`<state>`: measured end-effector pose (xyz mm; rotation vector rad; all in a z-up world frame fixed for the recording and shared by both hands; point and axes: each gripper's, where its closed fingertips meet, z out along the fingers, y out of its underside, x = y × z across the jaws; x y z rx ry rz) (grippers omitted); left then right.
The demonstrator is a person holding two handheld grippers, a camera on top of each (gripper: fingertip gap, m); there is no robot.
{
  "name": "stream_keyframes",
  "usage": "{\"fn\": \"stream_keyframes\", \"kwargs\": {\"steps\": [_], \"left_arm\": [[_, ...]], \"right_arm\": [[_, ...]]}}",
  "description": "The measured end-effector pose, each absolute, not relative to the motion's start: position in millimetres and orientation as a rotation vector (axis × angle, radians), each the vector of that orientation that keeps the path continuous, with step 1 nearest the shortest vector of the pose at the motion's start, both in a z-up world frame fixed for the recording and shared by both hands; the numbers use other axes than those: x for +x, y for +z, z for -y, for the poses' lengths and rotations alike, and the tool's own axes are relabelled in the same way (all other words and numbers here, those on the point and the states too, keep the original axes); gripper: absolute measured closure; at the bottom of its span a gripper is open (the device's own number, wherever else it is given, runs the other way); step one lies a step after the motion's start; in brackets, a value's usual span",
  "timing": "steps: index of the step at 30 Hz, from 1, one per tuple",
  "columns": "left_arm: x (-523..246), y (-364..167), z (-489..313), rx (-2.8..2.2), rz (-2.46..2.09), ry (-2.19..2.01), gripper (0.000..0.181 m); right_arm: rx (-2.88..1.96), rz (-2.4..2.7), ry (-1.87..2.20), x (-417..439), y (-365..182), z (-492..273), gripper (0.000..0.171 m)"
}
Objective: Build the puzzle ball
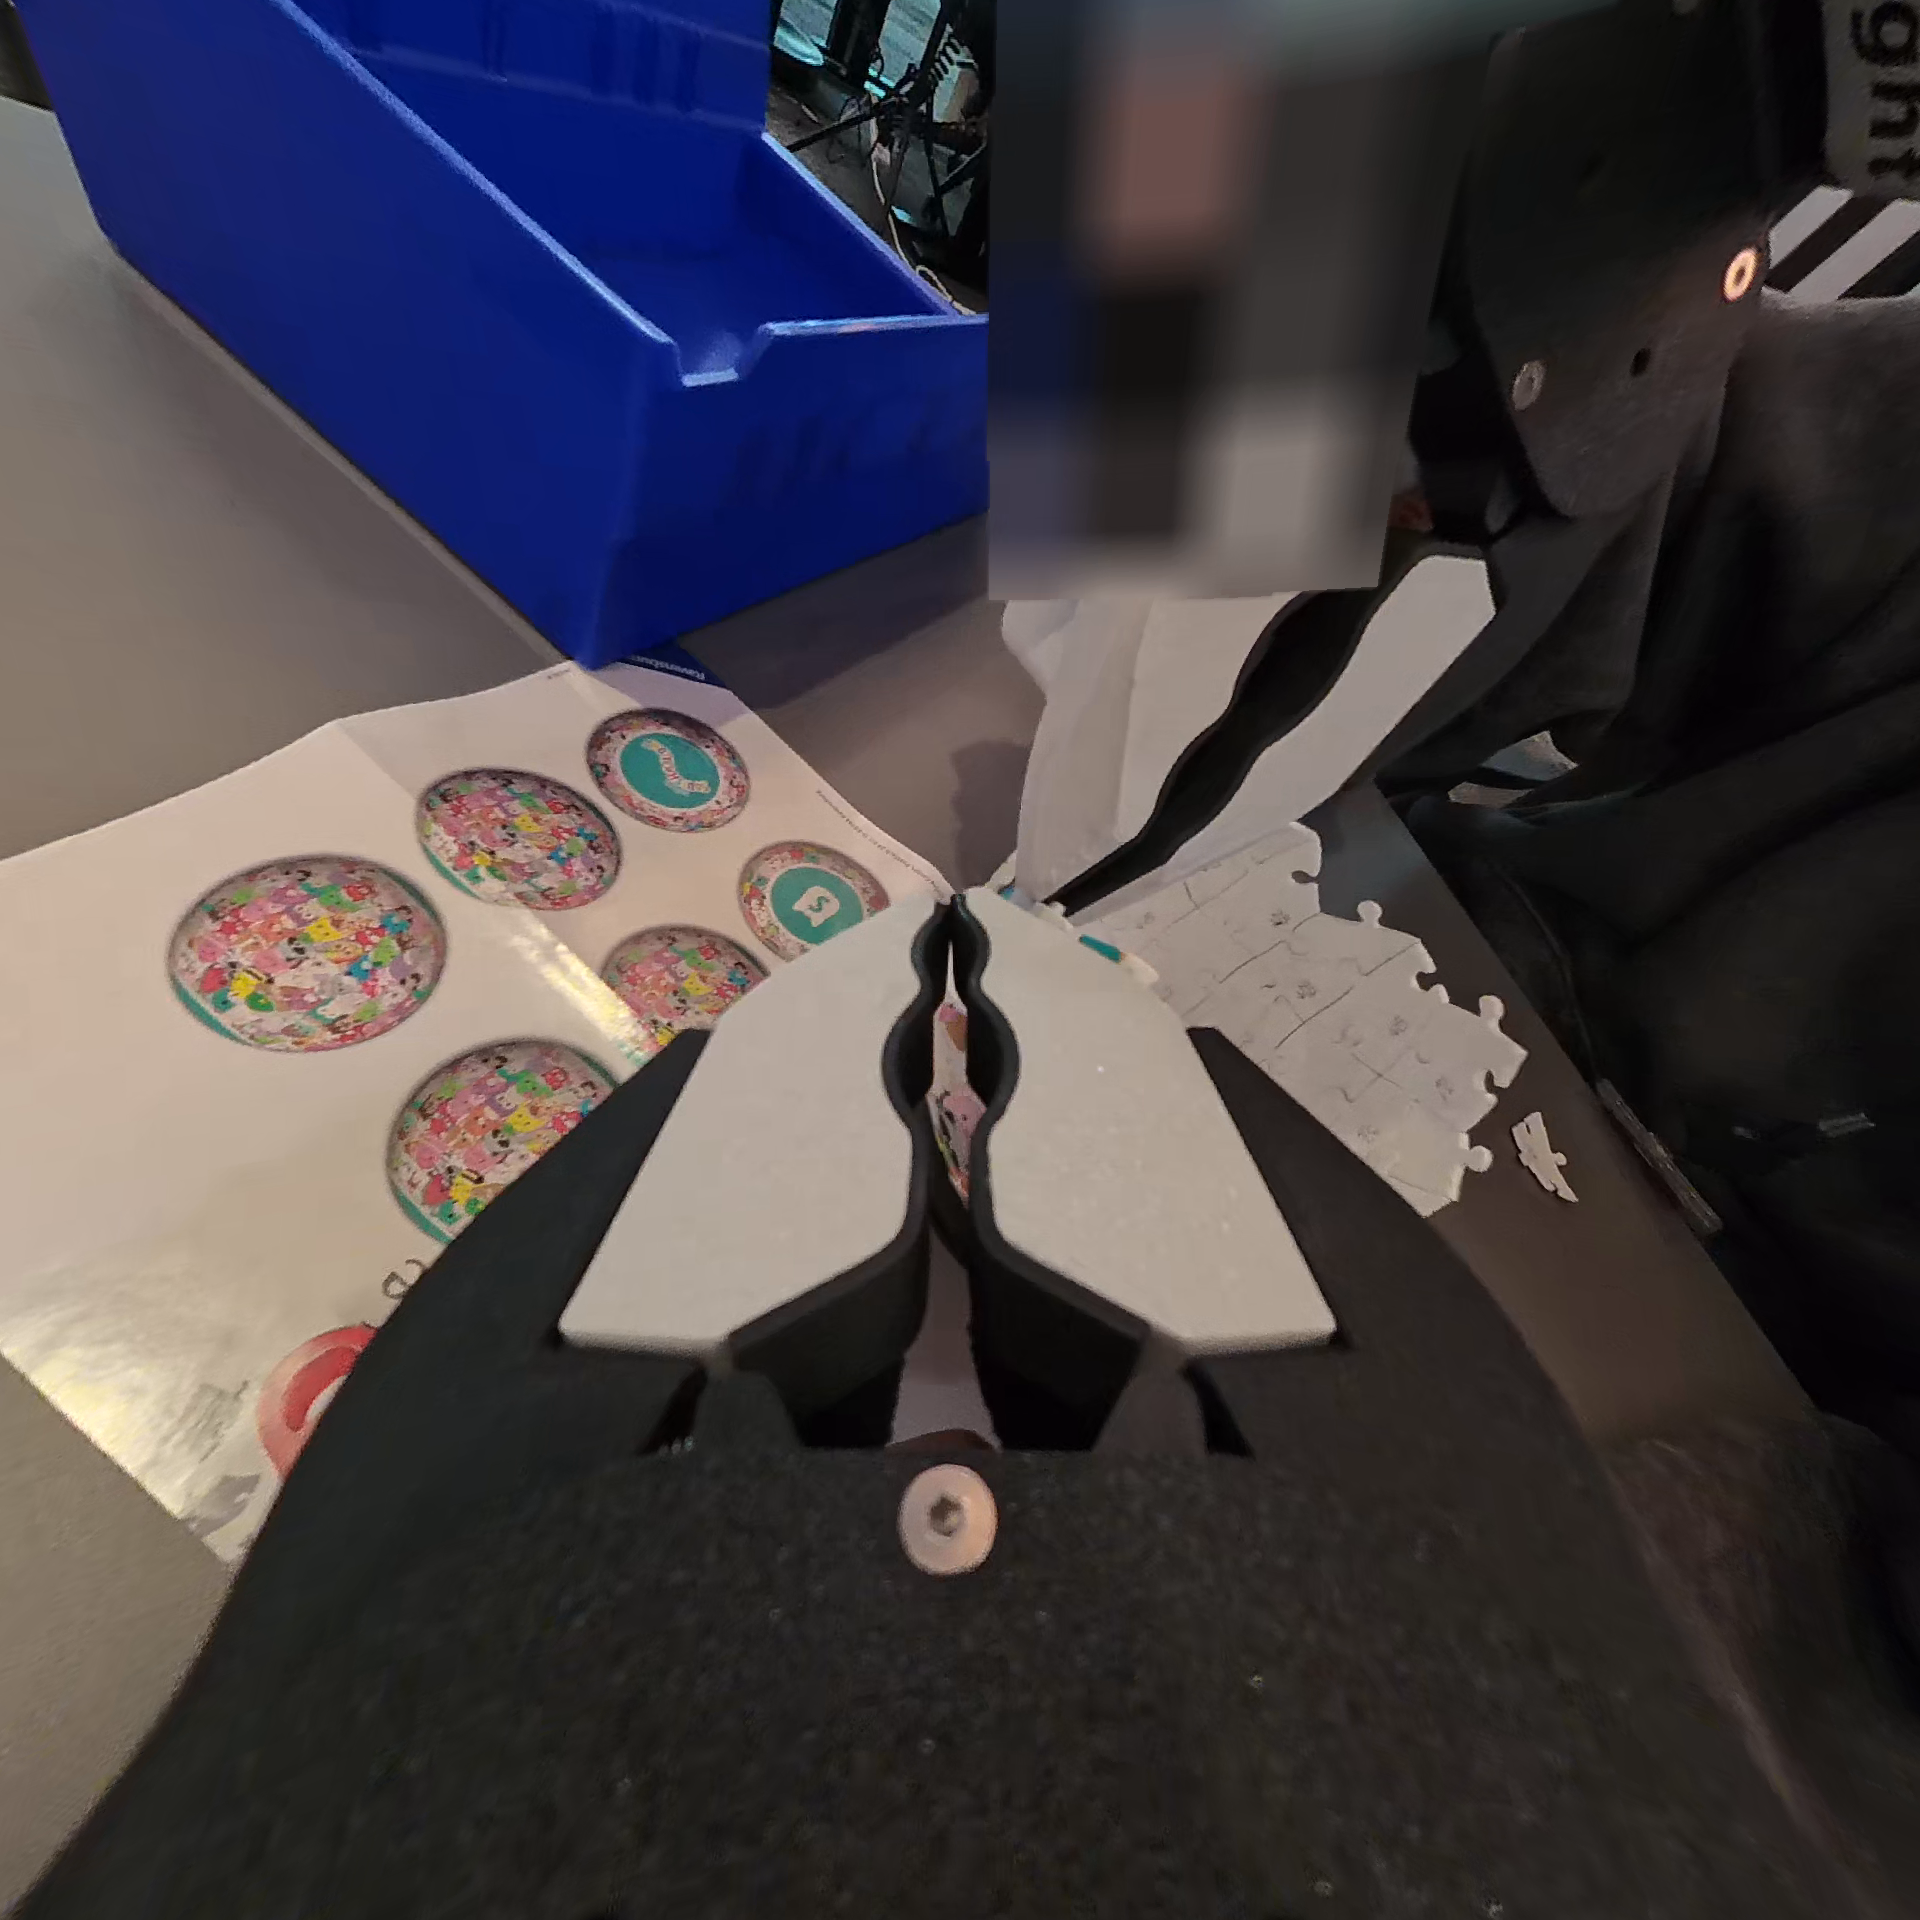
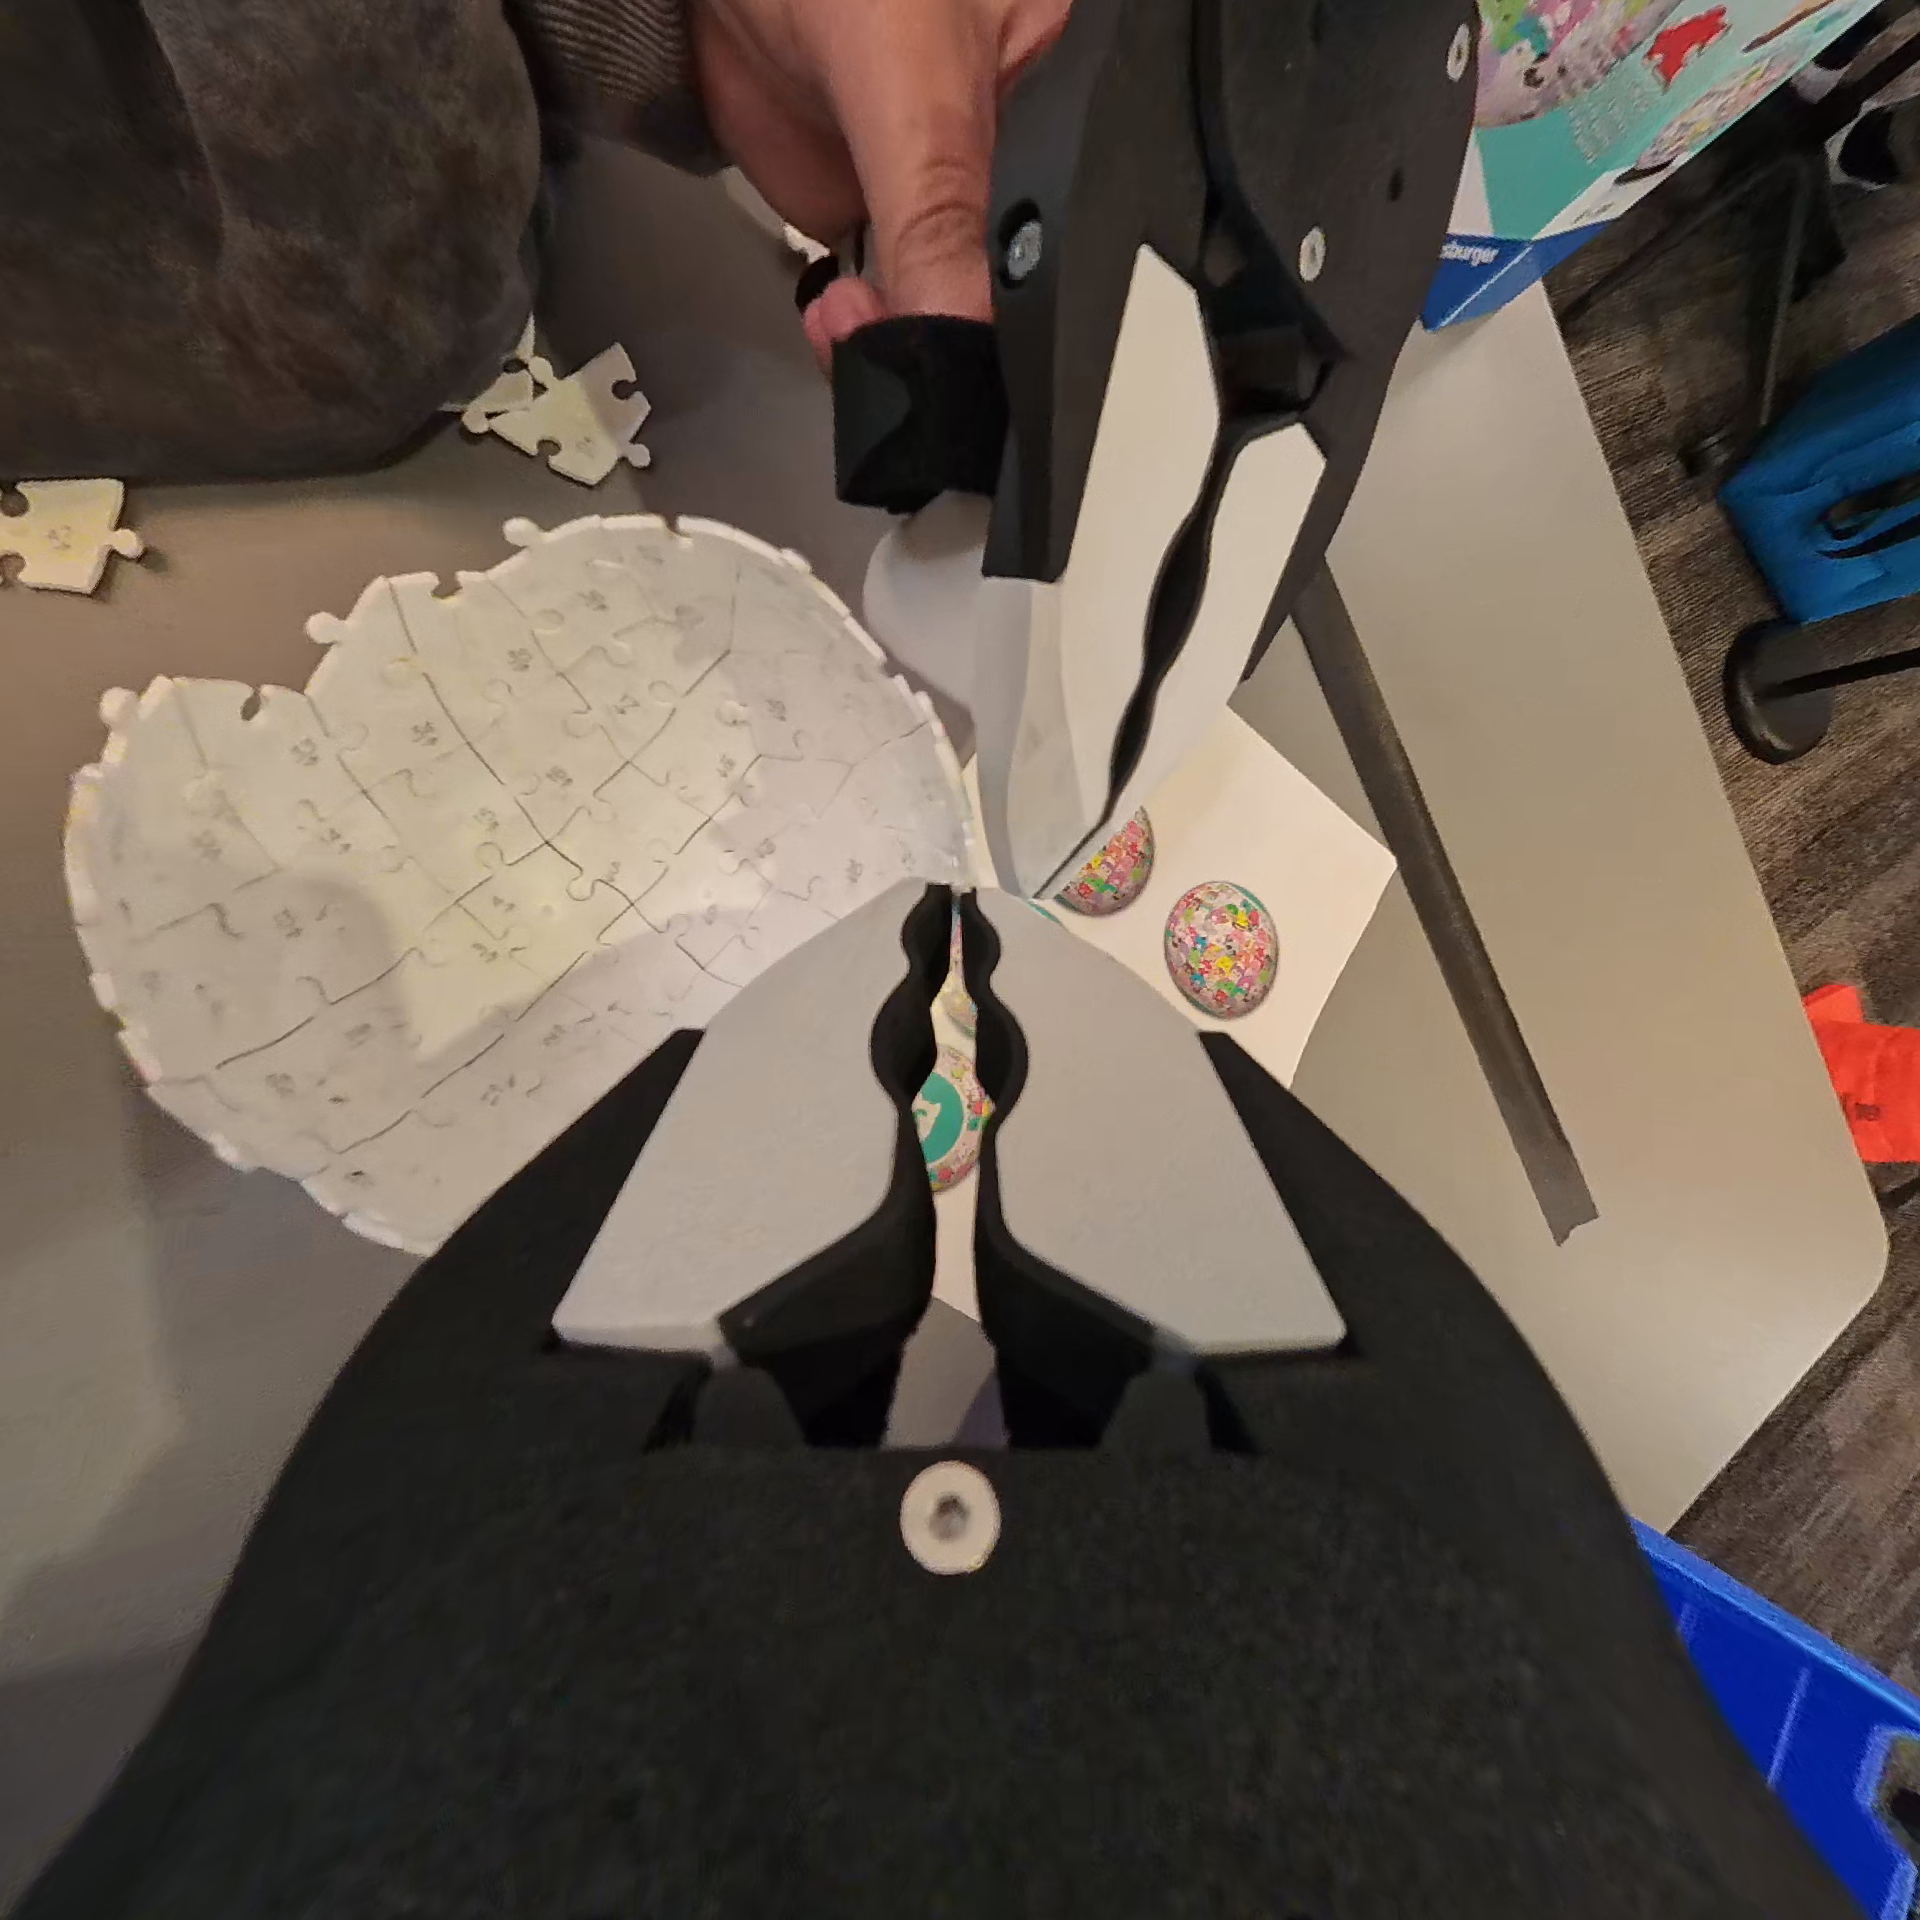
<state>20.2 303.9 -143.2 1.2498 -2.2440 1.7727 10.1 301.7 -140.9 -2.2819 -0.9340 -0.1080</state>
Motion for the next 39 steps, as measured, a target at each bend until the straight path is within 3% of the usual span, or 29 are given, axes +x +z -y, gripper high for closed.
{"fn": "stream_keyframes", "kwargs": {"steps": [39], "left_arm": [[17.9, -156.4, -305.2, 1.270, 2.242, 1.714, 0.181]], "right_arm": [[-2.111, 1.064, -0.358, 9.8, -141.5, -302.8, 0.169]]}}
